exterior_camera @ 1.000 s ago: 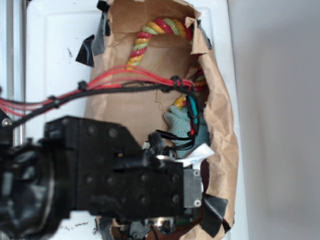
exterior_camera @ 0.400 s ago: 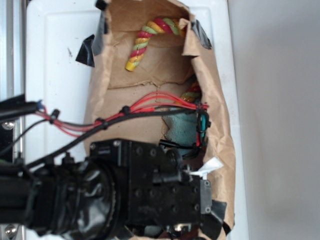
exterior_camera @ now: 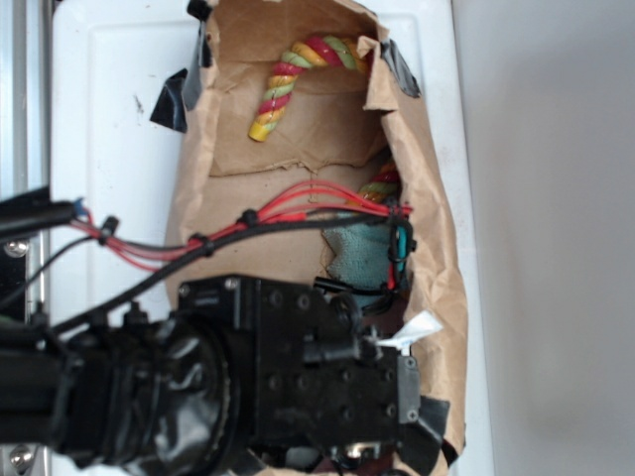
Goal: Grab the red paper.
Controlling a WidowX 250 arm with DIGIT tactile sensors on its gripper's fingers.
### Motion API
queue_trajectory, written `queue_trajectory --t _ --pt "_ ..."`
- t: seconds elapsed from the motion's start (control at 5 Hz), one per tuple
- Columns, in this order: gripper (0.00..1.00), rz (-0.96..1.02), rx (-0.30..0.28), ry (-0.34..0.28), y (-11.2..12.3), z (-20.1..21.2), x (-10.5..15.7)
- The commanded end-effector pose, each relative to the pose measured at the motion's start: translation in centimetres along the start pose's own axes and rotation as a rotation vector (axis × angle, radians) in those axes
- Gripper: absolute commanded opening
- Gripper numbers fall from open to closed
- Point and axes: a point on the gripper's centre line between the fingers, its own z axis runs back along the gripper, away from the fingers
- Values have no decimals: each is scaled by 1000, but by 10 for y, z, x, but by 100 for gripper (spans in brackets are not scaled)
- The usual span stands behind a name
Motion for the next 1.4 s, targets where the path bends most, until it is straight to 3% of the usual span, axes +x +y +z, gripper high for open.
queue_trajectory --t 0.0,1.0,1.2 --pt "0 2 3 -66 1 14 -11" --pt "0 53 5 -118 9 29 -12" --pt "0 76 29 -130 15 37 -13"
